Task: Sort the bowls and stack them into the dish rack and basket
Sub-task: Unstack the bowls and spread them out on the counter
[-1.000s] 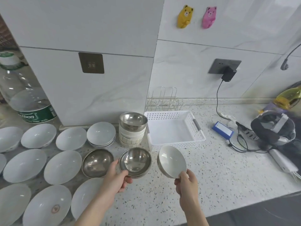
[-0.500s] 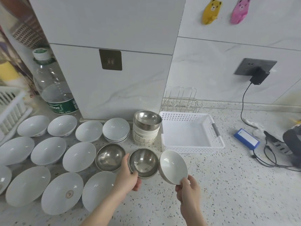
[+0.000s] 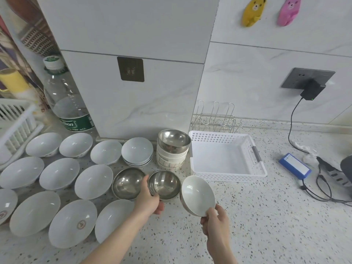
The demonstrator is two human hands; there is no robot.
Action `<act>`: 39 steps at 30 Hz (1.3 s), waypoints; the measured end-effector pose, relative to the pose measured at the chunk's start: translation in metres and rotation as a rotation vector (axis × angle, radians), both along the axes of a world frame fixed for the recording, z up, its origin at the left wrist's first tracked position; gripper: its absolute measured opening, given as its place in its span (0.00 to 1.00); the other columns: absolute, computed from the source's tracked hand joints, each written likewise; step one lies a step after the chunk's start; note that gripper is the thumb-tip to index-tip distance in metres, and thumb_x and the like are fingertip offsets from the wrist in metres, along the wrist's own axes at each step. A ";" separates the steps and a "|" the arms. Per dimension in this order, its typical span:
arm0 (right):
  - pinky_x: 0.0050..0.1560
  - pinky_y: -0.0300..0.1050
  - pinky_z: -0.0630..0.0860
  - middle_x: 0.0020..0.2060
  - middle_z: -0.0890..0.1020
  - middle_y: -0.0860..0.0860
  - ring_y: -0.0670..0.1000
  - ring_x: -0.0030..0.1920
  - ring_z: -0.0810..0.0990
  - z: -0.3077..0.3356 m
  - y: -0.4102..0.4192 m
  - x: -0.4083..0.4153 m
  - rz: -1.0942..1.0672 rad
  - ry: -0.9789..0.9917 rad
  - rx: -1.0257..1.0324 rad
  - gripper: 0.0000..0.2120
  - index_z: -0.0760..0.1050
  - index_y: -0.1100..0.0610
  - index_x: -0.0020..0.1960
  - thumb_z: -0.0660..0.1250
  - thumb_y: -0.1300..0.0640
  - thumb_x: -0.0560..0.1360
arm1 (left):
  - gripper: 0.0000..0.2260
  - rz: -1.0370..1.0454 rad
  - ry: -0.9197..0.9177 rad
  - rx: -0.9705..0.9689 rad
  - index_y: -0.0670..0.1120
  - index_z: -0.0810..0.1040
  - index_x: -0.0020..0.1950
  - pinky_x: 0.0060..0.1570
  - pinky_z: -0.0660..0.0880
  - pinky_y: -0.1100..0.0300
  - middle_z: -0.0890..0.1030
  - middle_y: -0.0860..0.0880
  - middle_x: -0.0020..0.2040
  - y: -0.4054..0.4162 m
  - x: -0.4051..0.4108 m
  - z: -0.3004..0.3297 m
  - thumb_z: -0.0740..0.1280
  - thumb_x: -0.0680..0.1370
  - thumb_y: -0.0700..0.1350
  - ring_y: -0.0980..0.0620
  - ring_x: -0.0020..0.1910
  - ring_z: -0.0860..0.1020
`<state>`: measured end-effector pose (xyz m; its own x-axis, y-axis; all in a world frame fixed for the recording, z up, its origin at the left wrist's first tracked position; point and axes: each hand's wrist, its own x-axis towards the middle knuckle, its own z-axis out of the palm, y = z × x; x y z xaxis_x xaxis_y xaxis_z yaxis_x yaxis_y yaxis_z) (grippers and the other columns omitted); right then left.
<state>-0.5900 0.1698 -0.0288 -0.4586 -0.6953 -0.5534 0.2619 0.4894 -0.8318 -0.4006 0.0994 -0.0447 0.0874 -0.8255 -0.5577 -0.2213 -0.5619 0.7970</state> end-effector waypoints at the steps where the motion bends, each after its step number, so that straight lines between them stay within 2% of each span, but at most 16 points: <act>1: 0.20 0.38 0.59 0.22 0.73 0.55 0.46 0.19 0.61 0.000 0.000 0.000 0.003 0.002 0.000 0.16 0.72 0.59 0.62 0.57 0.66 0.76 | 0.32 -0.002 -0.006 0.004 0.61 0.51 0.77 0.27 0.78 0.58 0.84 0.41 0.35 0.000 0.000 -0.001 0.58 0.81 0.36 0.48 0.29 0.82; 5: 0.19 0.37 0.59 0.22 0.73 0.55 0.45 0.19 0.62 -0.003 0.001 -0.002 0.019 0.016 0.001 0.16 0.72 0.59 0.62 0.57 0.67 0.76 | 0.29 -0.017 -0.038 0.019 0.56 0.50 0.78 0.23 0.74 0.62 0.84 0.41 0.38 0.002 -0.001 0.000 0.58 0.81 0.38 0.52 0.26 0.82; 8: 0.19 0.37 0.60 0.22 0.73 0.55 0.46 0.19 0.63 -0.005 0.003 -0.003 0.032 0.031 0.007 0.16 0.72 0.59 0.62 0.57 0.67 0.76 | 0.31 -0.026 -0.060 0.031 0.55 0.47 0.79 0.21 0.71 0.64 0.84 0.43 0.39 0.004 0.000 0.001 0.60 0.82 0.40 0.54 0.25 0.81; 16: 0.21 0.38 0.61 0.23 0.74 0.55 0.46 0.20 0.64 -0.010 0.012 -0.004 0.083 0.073 0.023 0.16 0.72 0.56 0.61 0.57 0.66 0.75 | 0.34 -0.075 -0.054 0.068 0.55 0.44 0.79 0.22 0.71 0.63 0.84 0.43 0.43 0.006 0.002 0.008 0.60 0.81 0.38 0.54 0.26 0.81; 21: 0.26 0.41 0.65 0.22 0.75 0.52 0.46 0.23 0.69 -0.009 0.018 -0.007 0.187 0.157 0.006 0.16 0.70 0.51 0.61 0.57 0.65 0.76 | 0.28 -0.154 -0.044 0.068 0.57 0.52 0.76 0.21 0.67 0.62 0.84 0.43 0.44 0.009 0.011 0.014 0.57 0.79 0.38 0.52 0.23 0.78; 27: 0.25 0.36 0.68 0.22 0.76 0.49 0.42 0.23 0.72 0.002 0.032 -0.005 0.396 0.292 -0.013 0.16 0.70 0.49 0.61 0.58 0.64 0.77 | 0.17 -0.086 -0.022 0.026 0.48 0.69 0.67 0.20 0.64 0.62 0.84 0.43 0.41 0.019 0.034 0.018 0.59 0.79 0.39 0.55 0.22 0.71; 32: 0.27 0.36 0.69 0.22 0.76 0.50 0.43 0.24 0.73 0.000 0.044 0.017 0.485 0.300 0.014 0.16 0.71 0.51 0.62 0.58 0.64 0.77 | 0.11 -0.001 0.048 0.015 0.49 0.73 0.60 0.19 0.63 0.62 0.84 0.44 0.37 0.028 0.051 0.021 0.60 0.79 0.39 0.56 0.22 0.70; 39: 0.25 0.36 0.66 0.23 0.76 0.52 0.42 0.23 0.69 -0.011 0.056 0.054 0.442 0.208 0.065 0.17 0.71 0.50 0.61 0.58 0.64 0.76 | 0.10 0.095 0.123 -0.086 0.50 0.76 0.54 0.19 0.62 0.64 0.83 0.47 0.33 0.036 0.082 0.026 0.61 0.79 0.37 0.56 0.20 0.69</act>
